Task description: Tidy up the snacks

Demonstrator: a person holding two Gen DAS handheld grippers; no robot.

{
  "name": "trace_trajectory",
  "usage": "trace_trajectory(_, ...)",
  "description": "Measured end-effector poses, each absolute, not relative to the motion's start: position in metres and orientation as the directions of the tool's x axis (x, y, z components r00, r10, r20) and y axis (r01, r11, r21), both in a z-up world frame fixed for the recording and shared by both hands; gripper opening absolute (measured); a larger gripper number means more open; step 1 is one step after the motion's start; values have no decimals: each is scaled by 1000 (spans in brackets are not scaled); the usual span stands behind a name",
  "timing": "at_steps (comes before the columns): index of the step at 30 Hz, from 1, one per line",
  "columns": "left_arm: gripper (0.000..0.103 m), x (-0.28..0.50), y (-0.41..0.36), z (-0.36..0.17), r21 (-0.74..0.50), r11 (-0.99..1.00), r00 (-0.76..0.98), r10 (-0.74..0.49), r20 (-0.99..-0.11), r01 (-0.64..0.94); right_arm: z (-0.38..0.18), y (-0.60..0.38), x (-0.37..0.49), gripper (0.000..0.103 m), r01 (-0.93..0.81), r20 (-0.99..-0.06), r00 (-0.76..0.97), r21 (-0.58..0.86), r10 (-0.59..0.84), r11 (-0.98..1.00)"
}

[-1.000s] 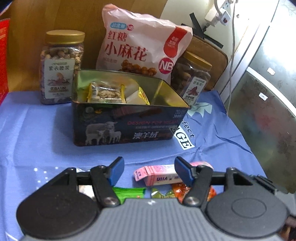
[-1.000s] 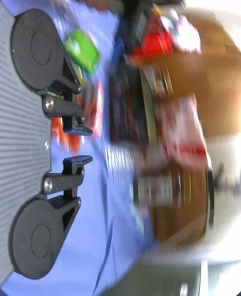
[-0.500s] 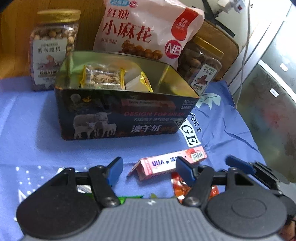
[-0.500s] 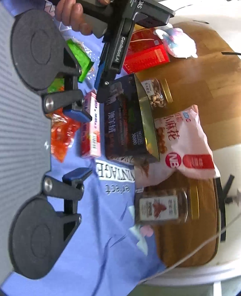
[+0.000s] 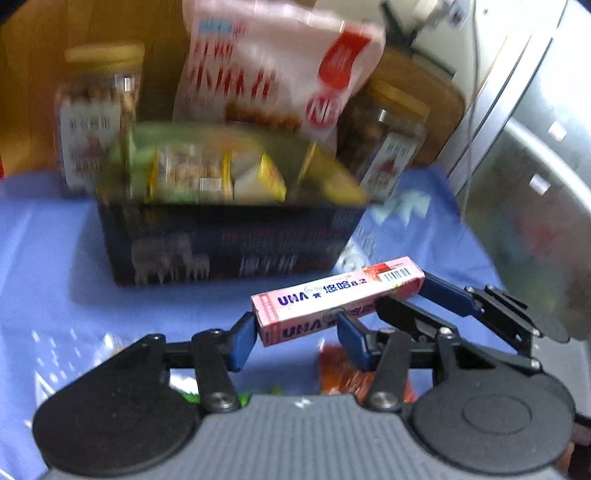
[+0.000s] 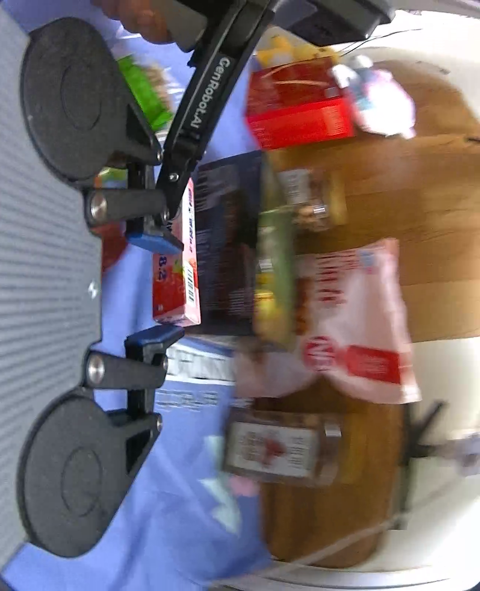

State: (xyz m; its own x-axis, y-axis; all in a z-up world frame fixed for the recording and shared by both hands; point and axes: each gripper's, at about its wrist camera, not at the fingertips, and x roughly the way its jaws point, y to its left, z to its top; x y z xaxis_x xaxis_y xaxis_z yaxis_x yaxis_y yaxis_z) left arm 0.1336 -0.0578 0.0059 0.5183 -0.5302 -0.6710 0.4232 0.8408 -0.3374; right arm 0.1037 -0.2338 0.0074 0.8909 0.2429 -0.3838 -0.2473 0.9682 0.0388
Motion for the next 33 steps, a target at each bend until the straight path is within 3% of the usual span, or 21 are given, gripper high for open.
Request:
trace_trajectory(7, 50, 164, -48, 50, -265, 869, 654, -490, -576, 418, 34, -218, 144, 47, -259, -292, 925, -25, 241, 966)
trace_trajectory(12, 60, 204, -47, 38, -220, 923, 685, -383, -620, 317, 22, -215, 170, 49, -251, -330, 914, 2, 237, 968)
trace_trajectory(16, 60, 195, -21, 33, -296, 903, 678, -430, -596, 312, 21, -228, 145, 49, -242, -300, 919, 81, 255, 967)
trace_trajectory(24, 61, 138, 37, 18, -327, 886, 640, -463, -613, 328, -15, -220, 91, 52, -354, -400, 766, 390, 503, 850)
trace_trajectory(28, 61, 113, 53, 6, -374, 862, 594, -508, -624, 343, -26, -190, 73, 59, -407, -450, 698, 390, 557, 826)
trace_trajectory(30, 61, 103, 54, 1, -394, 845, 572, -535, -622, 361, -27, -174, 66, 59, -436, -472, 687, 340, 552, 833)
trace_trajectory(33, 61, 93, 47, -8, -378, 844, 557, -535, -635, 380, -25, -157, 64, 68, -444, -489, 704, 264, 516, 856)
